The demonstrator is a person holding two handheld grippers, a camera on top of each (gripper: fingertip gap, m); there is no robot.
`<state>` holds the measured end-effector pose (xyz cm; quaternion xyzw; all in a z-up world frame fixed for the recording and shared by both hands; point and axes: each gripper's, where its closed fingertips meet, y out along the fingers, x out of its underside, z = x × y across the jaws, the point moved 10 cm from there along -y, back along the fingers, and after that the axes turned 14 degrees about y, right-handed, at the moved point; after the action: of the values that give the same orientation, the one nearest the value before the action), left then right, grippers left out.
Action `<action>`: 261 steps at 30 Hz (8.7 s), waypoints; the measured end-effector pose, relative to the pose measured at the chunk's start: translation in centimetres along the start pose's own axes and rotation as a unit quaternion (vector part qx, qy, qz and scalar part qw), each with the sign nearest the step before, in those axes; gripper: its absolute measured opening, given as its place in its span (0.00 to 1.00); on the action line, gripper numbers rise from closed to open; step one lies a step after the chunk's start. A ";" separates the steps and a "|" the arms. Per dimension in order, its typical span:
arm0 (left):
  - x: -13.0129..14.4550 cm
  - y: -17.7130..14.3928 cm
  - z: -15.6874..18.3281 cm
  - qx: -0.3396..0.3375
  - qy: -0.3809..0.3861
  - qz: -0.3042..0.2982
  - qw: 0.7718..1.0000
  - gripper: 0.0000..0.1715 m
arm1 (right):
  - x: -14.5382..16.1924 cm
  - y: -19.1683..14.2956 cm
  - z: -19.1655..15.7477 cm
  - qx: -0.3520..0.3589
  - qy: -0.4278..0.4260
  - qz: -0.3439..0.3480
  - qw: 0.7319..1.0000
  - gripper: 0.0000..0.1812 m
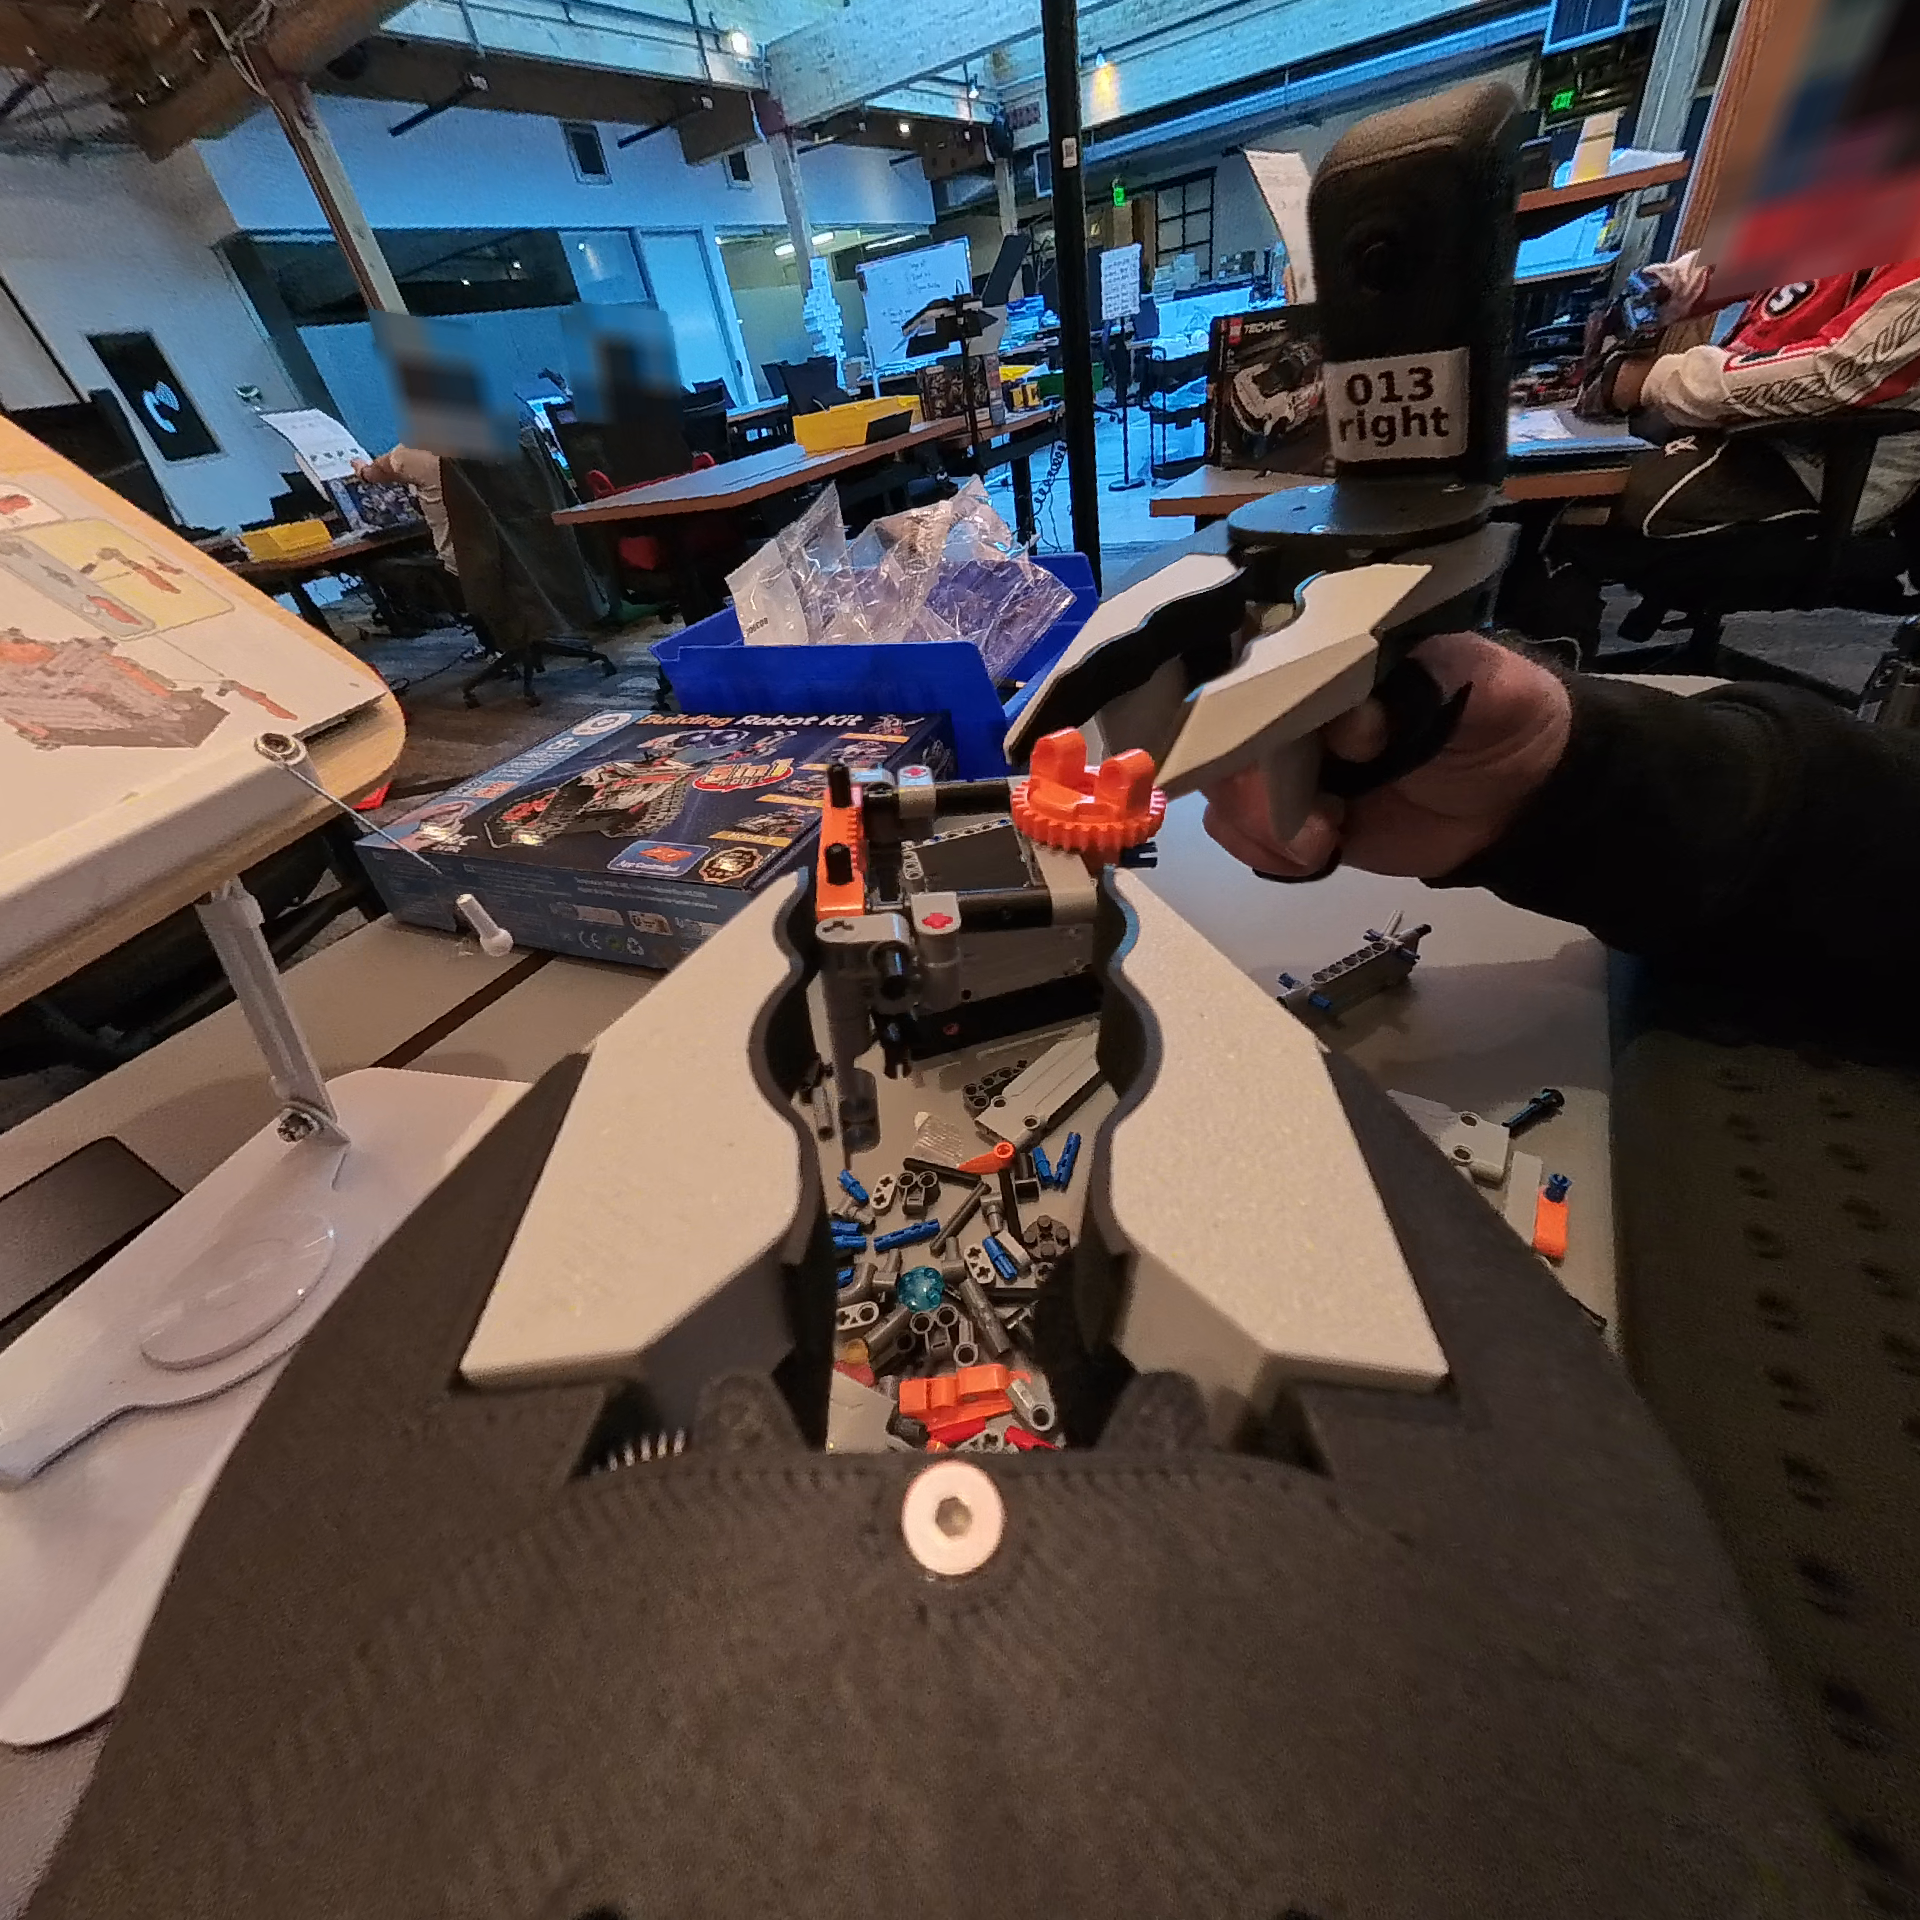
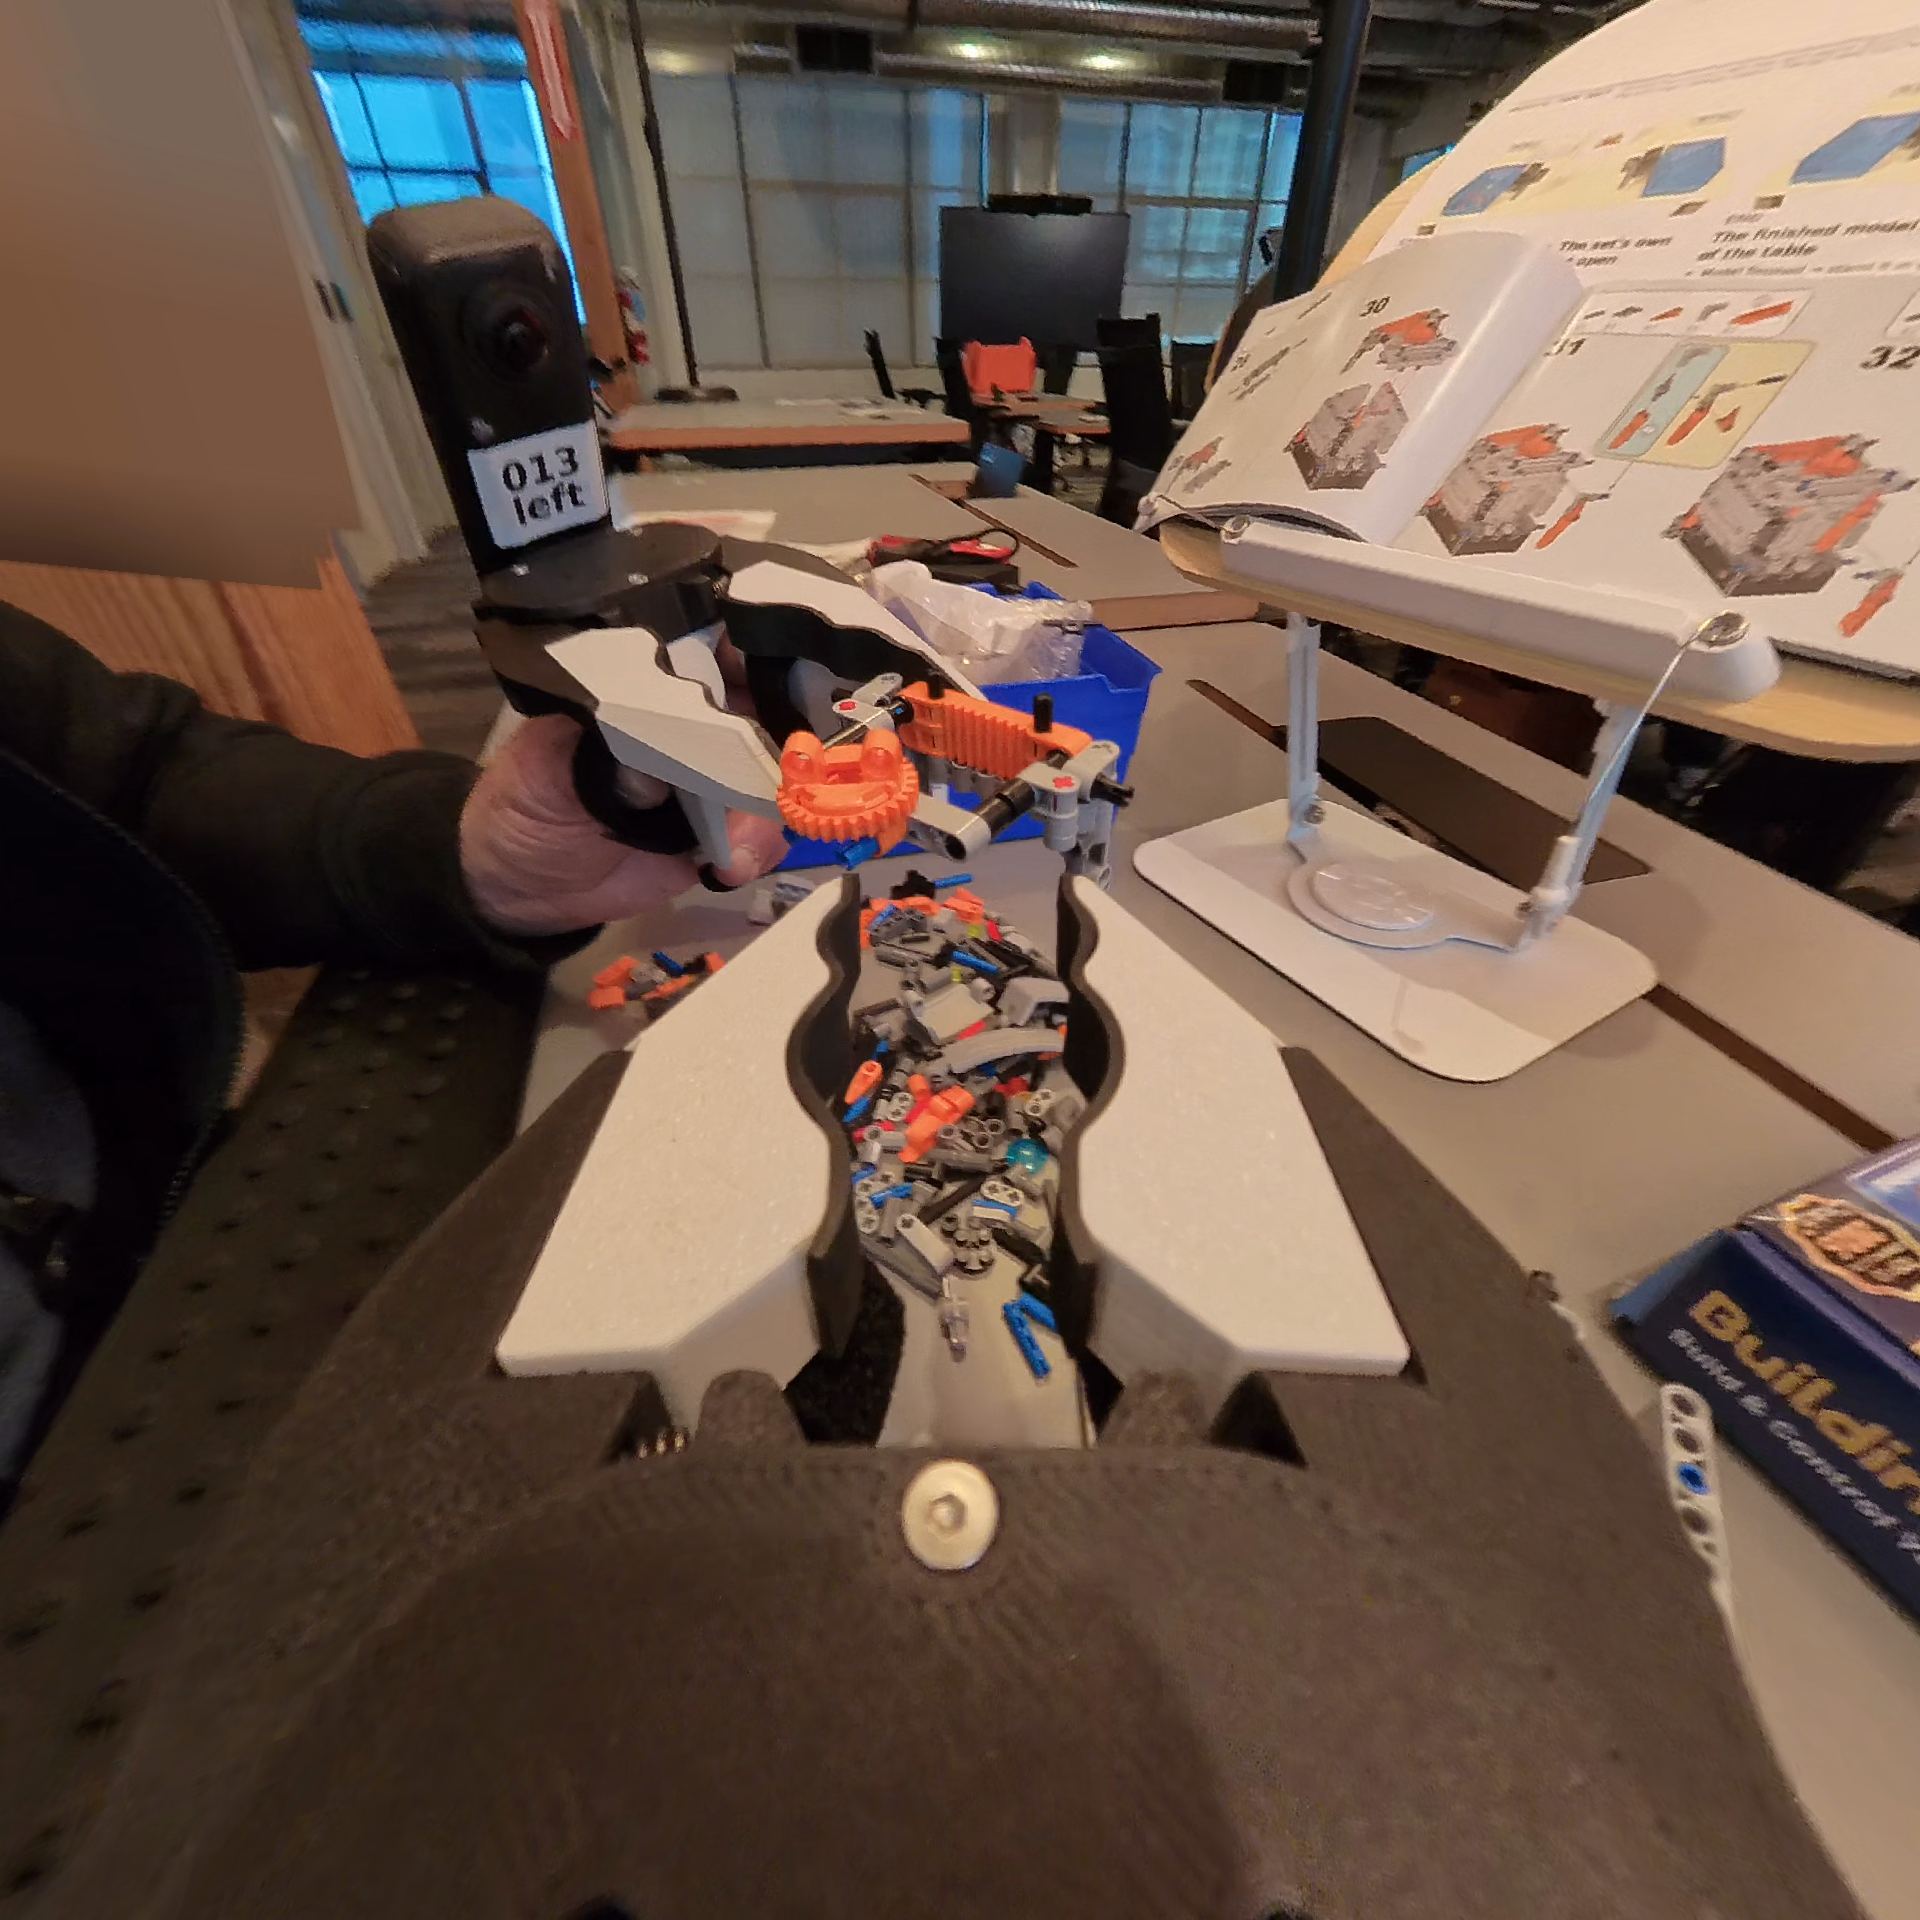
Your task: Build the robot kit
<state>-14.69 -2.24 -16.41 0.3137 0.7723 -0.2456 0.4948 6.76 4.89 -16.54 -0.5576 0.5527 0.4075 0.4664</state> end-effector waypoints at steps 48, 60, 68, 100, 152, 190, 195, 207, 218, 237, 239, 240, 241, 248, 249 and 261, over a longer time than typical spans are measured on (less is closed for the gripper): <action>1.8 0.9 -1.0 0.070 -0.154 0.027 0.985 0.29 | 0.2 1.5 -2.8 0.073 -0.142 -0.047 0.986 0.07; 2.4 1.3 -1.3 0.113 -0.256 0.060 0.958 0.29 | 0.8 2.7 -3.5 0.136 -0.225 -0.091 0.961 0.09; 2.3 1.6 -1.0 0.139 -0.254 0.062 0.955 0.29 | 0.4 2.0 -3.3 0.120 -0.194 -0.082 0.970 0.06; 1.5 2.4 1.2 0.133 -0.091 -0.018 0.987 0.03 | 1.4 -0.1 -0.9 0.004 0.005 -0.108 0.994 0.13; 2.4 3.0 1.8 0.130 -0.057 -0.071 0.987 0.03 | 8.3 -9.7 -3.1 0.176 0.152 -0.371 0.899 0.21; 2.2 3.0 2.0 0.130 -0.054 -0.069 0.988 0.03 | 9.4 -8.2 -1.8 0.261 0.157 -0.376 0.875 0.11; 2.3 3.1 2.0 0.131 -0.052 -0.071 0.987 0.03 | 9.5 -6.8 -1.4 0.290 0.084 -0.413 0.859 0.14; 2.2 3.3 2.6 0.133 -0.019 -0.091 0.987 0.03 | 8.7 -8.9 0.2 0.161 0.280 -0.316 0.892 0.04; 2.5 3.6 3.0 0.142 -0.016 -0.100 0.985 0.03 | 8.9 -10.1 3.0 0.167 0.329 -0.330 0.869 0.12; 5.5 5.7 6.7 0.225 0.012 -0.228 0.947 0.03 | 8.5 -9.5 2.0 0.155 0.288 -0.329 0.886 0.04; 6.1 5.7 6.9 0.236 0.011 -0.253 0.938 0.04 | 8.4 -9.5 2.0 0.140 0.296 -0.314 0.891 0.04; 6.4 5.7 7.0 0.243 0.006 -0.258 0.935 0.04 | 8.4 -9.6 1.9 0.131 0.302 -0.304 0.894 0.04; 6.5 5.7 7.0 0.248 0.003 -0.264 0.932 0.05 | 8.3 -9.6 1.9 0.125 0.307 -0.295 0.896 0.04; 5.7 4.8 6.0 0.227 -0.001 -0.250 0.941 0.16 | 6.9 -9.5 1.0 0.071 0.326 -0.212 0.919 0.04; 5.3 4.7 5.7 0.216 0.000 -0.242 0.946 0.19 | 6.5 -9.3 0.7 0.060 0.327 -0.195 0.923 0.04; -1.5 4.7 8.7 0.092 0.126 -0.112 0.981 0.37 | 3.8 -3.6 -2.8 -0.004 0.322 0.032 0.946 0.04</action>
<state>-5.50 -5.39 -18.76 0.2978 0.8329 -0.3276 0.3320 10.39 1.13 -19.31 -0.6428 0.6896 0.2231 0.2479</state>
